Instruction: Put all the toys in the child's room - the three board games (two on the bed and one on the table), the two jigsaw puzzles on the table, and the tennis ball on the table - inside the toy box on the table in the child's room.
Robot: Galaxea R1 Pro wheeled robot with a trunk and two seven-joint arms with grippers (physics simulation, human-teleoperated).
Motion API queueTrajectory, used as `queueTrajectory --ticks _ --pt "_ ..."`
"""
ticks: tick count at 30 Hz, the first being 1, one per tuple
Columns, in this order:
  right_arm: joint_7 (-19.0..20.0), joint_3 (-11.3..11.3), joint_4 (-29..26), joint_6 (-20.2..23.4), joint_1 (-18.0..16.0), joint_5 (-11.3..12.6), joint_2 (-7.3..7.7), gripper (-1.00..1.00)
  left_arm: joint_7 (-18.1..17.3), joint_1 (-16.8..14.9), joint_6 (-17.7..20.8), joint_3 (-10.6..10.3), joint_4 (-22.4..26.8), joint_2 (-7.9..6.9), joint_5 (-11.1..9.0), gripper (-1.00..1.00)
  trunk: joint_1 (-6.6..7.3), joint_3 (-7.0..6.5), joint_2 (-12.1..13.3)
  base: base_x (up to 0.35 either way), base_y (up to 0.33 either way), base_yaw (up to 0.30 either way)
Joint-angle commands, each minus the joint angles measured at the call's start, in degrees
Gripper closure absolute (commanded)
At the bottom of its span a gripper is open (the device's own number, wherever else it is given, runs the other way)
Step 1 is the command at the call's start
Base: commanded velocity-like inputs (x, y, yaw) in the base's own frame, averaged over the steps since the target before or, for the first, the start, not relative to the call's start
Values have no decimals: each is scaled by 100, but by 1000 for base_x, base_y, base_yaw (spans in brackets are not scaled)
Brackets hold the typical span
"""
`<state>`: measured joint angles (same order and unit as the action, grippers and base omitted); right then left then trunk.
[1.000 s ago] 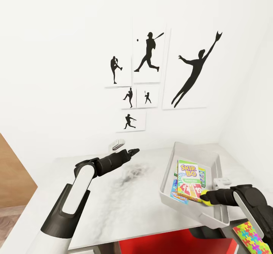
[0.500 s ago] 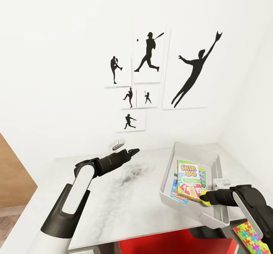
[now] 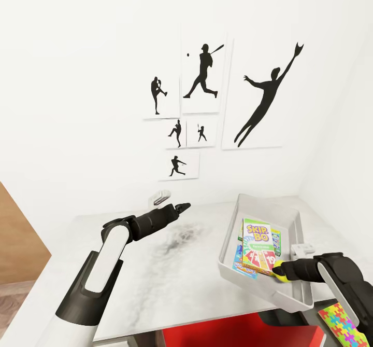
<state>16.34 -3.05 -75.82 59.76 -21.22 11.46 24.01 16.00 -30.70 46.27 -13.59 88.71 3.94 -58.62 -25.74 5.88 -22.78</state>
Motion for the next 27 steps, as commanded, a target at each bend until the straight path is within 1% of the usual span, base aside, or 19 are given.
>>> queueTrajectory --ticks 1,5,9,13,27 --pt "-17 -10 -3 24 -6 30 4 100 56 -6 14 2 6 2 -61 -100 -4 13 -13 0 0 0" --pt "-17 -44 -3 24 -1 9 -10 100 52 -6 14 3 6 2 -66 -100 -4 13 -13 0 0 0" --pt "-17 -190 -3 24 -2 -34 -31 100 47 -6 14 5 6 2 -69 -100 -4 13 -13 0 0 0" --pt "-17 -266 -3 24 -4 -49 -38 100 45 -6 14 7 6 2 -70 -100 -4 13 -13 0 0 0" --pt "-21 -338 -3 24 -5 -64 -45 100 45 -6 14 13 6 2 -68 -100 -4 13 -13 0 0 0"
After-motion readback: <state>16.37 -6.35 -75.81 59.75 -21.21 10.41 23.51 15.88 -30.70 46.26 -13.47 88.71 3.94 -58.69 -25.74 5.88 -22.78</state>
